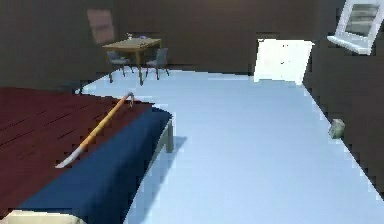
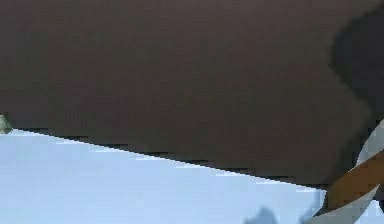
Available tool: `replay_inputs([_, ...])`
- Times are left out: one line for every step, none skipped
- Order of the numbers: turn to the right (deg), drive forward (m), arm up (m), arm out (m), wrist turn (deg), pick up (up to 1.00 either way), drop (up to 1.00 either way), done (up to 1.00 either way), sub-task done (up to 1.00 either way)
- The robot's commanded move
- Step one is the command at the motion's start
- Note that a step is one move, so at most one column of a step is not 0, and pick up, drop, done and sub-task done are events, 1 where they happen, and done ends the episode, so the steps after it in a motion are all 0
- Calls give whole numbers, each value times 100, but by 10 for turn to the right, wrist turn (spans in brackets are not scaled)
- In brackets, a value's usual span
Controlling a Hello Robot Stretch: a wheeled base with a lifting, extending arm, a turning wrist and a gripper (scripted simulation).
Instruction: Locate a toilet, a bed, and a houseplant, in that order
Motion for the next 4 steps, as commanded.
replay_inputs([-450,0,0,0,0,0,0,0,0])
replay_inputs([0,0,0,0,0,0,0,0,100])
replay_inputs([-450,0,0,0,0,0,0,0,0])
replay_inputs([-360,0,0,0,0,0,0,0,0])
